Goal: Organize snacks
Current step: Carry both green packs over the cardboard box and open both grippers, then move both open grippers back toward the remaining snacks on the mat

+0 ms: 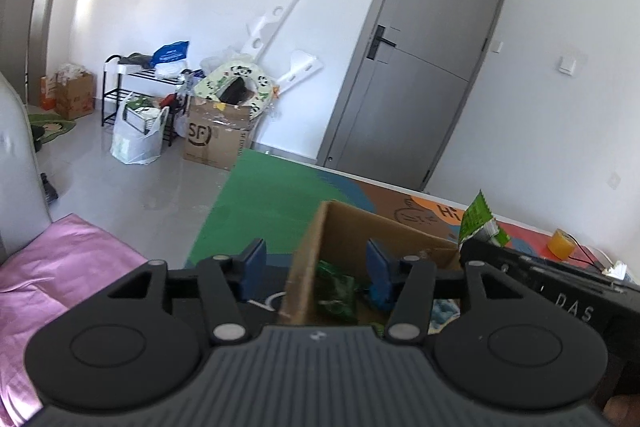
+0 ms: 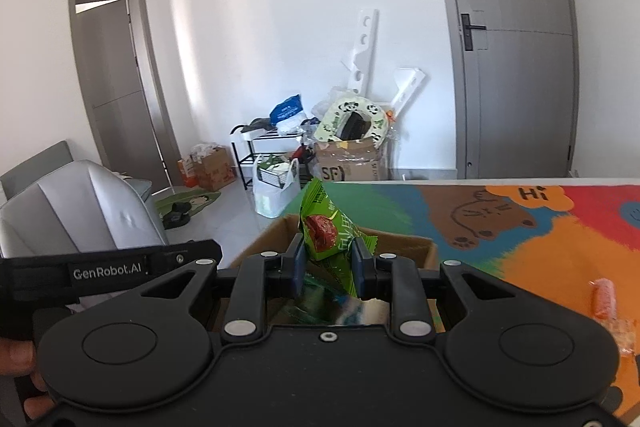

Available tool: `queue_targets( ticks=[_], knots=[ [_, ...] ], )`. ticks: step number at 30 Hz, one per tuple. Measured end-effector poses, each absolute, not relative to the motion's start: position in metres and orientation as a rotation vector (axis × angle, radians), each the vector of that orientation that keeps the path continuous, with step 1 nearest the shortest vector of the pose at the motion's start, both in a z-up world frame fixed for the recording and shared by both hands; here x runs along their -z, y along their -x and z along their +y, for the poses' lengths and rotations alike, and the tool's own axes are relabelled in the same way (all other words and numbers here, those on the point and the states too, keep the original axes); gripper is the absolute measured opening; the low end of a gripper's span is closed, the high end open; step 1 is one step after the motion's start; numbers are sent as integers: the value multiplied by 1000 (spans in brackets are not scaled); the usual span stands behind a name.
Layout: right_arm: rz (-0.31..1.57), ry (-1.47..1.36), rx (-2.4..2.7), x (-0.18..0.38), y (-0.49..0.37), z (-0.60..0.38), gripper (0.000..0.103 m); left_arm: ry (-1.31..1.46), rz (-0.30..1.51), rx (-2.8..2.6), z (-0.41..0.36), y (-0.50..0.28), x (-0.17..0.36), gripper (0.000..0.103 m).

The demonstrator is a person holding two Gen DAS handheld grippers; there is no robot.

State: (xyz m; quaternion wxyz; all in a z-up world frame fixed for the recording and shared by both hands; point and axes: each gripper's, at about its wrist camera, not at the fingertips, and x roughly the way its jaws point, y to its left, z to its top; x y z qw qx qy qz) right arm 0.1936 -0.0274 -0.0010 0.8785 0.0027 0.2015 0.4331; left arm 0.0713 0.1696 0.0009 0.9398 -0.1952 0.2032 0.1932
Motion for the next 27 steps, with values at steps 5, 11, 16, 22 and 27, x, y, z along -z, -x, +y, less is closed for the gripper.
queue_targets(
  ticks=[5,11,16,22,27],
  knots=[
    [403,-30,-940,-6,-189,-18,36,414,411,-425,180,-63,2,58],
    [418,-35,-905,-6,-192,-31,52,420,416,-423,175,-62,0,64],
    [414,-49,-850,-6,-194,-52,62,398,407,-399,159,-66,-2,78],
    [421,-70,-801,0,-196,-76,68,375,414,-359,139,-72,-4,80],
    [425,-94,-756,5,-197,-98,69,357,407,-331,125,-73,-8,80]
  ],
)
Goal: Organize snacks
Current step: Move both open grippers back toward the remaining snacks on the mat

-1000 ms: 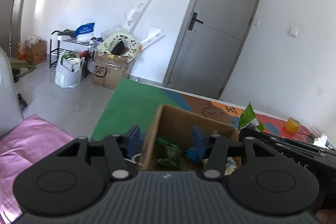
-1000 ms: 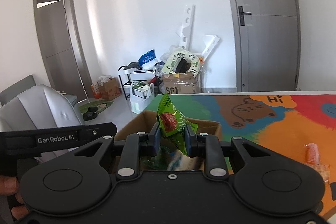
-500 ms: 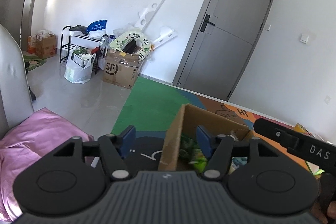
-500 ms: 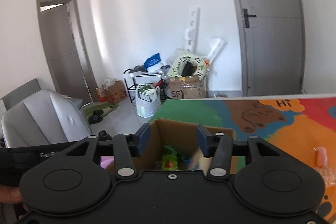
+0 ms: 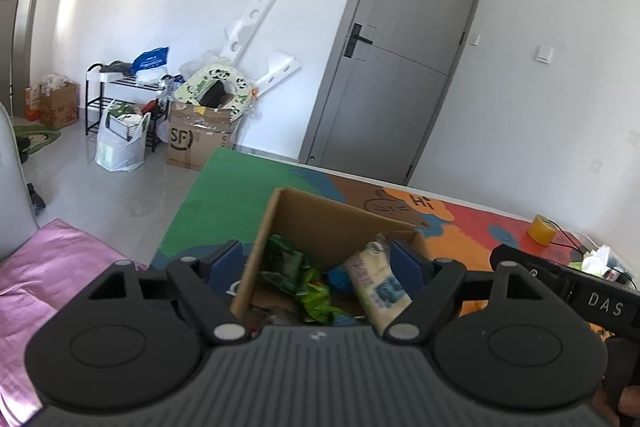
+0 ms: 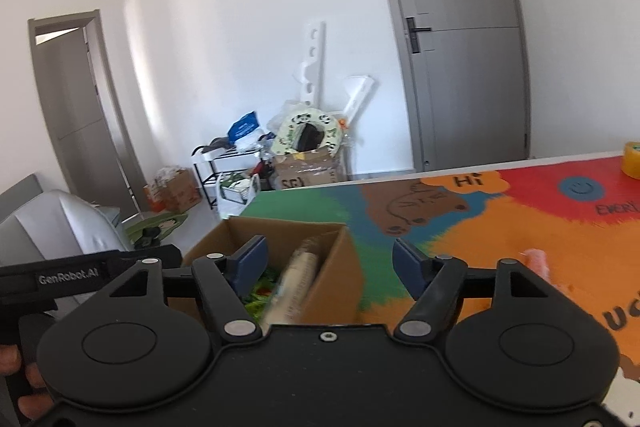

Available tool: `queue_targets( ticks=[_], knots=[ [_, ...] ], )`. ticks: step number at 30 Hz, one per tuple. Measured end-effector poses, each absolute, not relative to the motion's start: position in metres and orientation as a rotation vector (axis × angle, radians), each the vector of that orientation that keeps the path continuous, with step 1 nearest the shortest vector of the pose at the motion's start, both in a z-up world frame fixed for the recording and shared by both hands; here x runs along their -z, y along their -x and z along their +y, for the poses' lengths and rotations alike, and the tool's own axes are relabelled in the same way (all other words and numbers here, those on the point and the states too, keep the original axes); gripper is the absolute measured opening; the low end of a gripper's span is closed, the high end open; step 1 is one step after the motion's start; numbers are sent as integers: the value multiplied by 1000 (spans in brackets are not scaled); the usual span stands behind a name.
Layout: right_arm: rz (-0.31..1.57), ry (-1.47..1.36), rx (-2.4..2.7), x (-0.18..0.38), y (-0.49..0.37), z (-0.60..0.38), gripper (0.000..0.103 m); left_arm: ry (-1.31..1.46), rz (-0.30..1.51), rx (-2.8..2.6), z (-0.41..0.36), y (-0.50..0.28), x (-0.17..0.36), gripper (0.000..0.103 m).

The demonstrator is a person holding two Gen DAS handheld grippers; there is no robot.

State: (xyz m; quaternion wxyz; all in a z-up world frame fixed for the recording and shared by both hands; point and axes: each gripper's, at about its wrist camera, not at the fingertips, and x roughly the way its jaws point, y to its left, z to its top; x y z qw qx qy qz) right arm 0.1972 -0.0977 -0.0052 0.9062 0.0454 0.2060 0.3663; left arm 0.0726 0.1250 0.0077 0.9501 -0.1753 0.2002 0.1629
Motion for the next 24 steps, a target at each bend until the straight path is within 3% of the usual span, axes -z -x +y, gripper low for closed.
queue_targets(
  ticks=[8,24],
  knots=[
    [422,-115,-701,13,-194,-134,75,321,401,-263,93,-75,-13,80],
    [436,-177,-551,31,-199,-222,76,259,415,-120,26,-88,-8,80]
  ],
)
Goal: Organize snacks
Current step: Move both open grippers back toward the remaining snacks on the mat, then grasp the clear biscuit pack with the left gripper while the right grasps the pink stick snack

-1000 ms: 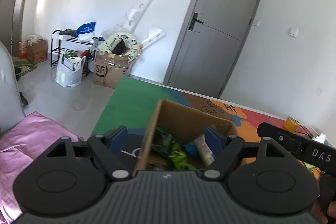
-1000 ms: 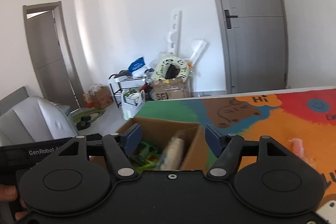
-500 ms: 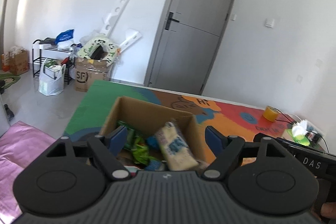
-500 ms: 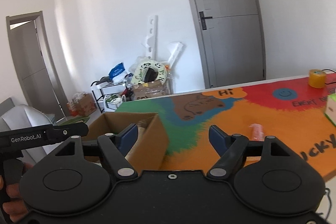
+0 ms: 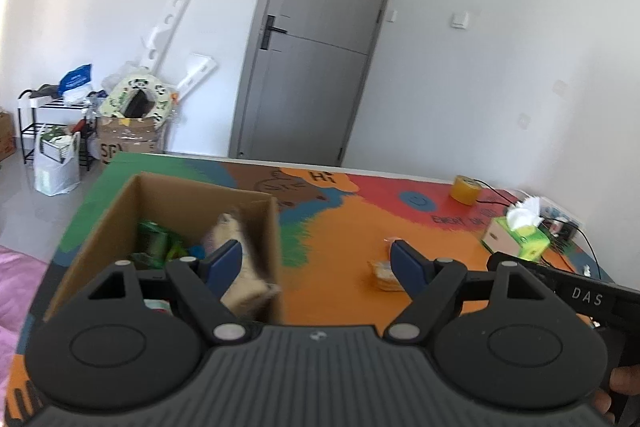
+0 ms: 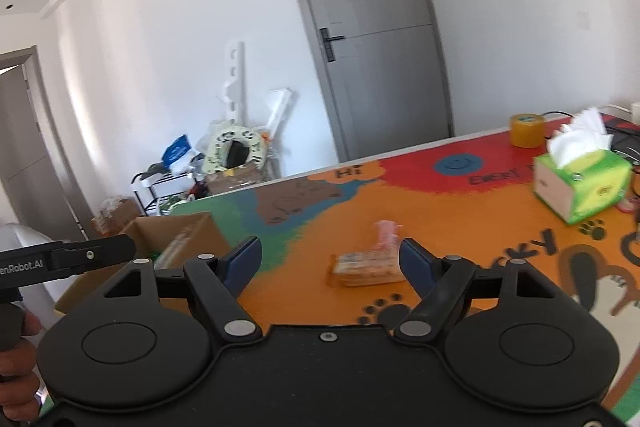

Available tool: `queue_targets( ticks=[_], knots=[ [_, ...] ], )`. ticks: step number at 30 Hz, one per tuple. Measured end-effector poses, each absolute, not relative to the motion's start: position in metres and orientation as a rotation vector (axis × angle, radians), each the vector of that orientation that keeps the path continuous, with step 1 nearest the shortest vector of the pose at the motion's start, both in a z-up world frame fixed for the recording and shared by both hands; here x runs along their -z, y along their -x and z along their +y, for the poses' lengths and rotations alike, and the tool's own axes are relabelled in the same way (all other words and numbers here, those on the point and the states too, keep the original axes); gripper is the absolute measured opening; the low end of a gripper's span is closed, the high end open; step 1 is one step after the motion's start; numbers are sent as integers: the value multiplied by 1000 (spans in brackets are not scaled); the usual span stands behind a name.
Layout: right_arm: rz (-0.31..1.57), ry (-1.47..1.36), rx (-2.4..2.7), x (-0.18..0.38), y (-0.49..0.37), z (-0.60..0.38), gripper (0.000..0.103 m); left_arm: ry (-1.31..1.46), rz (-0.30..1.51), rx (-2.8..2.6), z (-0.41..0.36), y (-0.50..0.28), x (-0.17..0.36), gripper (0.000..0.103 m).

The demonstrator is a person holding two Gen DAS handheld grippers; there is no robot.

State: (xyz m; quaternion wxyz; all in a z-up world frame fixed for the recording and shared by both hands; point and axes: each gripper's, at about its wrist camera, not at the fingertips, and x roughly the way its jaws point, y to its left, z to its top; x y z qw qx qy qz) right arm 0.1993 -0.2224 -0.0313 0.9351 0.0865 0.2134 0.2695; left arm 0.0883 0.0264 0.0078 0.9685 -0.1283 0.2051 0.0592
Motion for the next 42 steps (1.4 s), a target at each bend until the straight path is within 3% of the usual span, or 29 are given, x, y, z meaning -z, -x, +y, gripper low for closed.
queue_targets(
  ticks=[25,31,42],
  knots=[
    [538,-179,-452,67,-233,-284,79,230,539,-17,-40,-164,24,80],
    [564,-193,-447,75,-249,-291,79,224,580,-31,-51,-190,32,91],
    [590,-187,-432,86,-277,-303,100,225,647,-43,-70,-236,48,98]
  ],
)
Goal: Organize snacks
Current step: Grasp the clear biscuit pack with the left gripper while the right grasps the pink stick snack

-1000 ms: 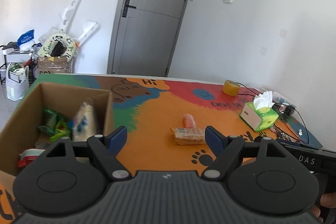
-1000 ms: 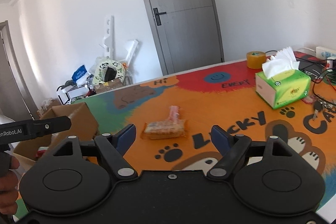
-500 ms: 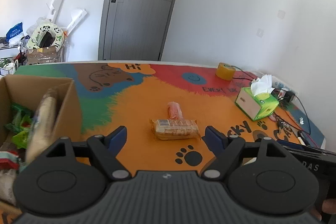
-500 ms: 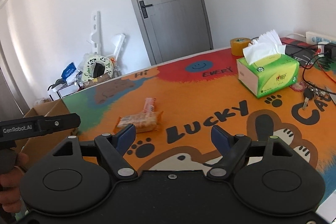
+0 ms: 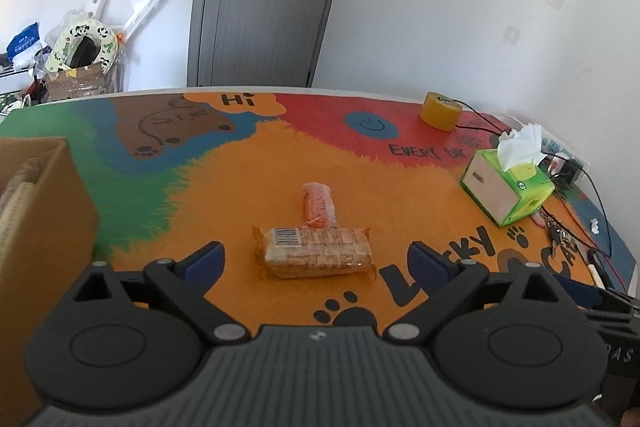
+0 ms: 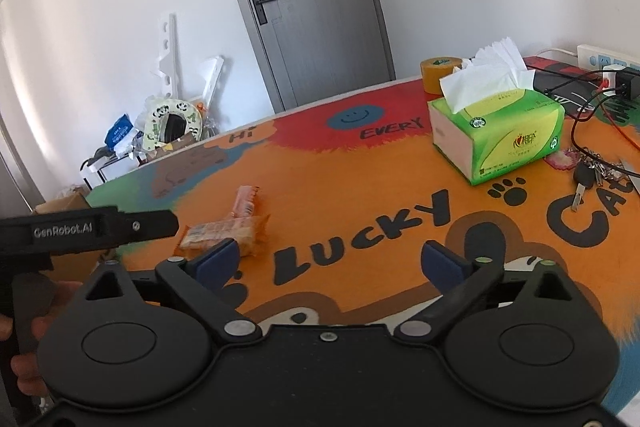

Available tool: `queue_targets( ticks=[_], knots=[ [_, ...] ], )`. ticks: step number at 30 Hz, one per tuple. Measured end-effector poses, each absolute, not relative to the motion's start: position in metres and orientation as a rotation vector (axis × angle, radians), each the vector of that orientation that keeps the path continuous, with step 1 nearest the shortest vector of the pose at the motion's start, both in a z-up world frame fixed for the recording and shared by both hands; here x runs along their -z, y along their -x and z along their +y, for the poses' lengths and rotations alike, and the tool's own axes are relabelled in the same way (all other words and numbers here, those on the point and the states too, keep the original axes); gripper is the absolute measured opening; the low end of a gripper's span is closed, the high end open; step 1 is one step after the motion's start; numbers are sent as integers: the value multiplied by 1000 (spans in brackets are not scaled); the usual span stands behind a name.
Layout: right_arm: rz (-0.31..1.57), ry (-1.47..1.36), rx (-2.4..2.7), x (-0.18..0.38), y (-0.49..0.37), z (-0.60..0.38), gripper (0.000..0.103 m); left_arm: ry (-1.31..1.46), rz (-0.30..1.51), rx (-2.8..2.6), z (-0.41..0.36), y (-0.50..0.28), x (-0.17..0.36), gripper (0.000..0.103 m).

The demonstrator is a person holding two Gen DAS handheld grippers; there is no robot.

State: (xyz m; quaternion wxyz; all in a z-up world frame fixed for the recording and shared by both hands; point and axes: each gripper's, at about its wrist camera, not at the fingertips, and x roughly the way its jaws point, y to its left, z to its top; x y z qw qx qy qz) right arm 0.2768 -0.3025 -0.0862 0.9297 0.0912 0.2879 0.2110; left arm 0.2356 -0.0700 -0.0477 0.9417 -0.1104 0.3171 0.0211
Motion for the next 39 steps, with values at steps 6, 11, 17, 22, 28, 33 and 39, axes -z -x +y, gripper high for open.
queue_targets(
  ticks=[6,11,17,22,28,33,39],
  knots=[
    [622,-208,-425,97,-294,-311,103,198,683,-53,-85,-258,59,98],
    [645,-224,-416,106,-307,-318,103,191,710,-64,-91,-271,67,98],
    [660,-234,-411,112,-321,-324,103,186,734,-72,-100,-286,74,98],
    [673,-248,-411,116,-330,-329,103,167,745,-82,-108,-296,80,98],
    [687,-260,-411,121,-335,-330,103,106,720,-127,-117,-304,87,102],
    [695,-260,-419,124,-338,-326,103,91,721,-182,-111,-303,88,102],
    [695,-267,-437,124,-340,-317,103,114,731,-203,-95,-299,89,102]
  ],
)
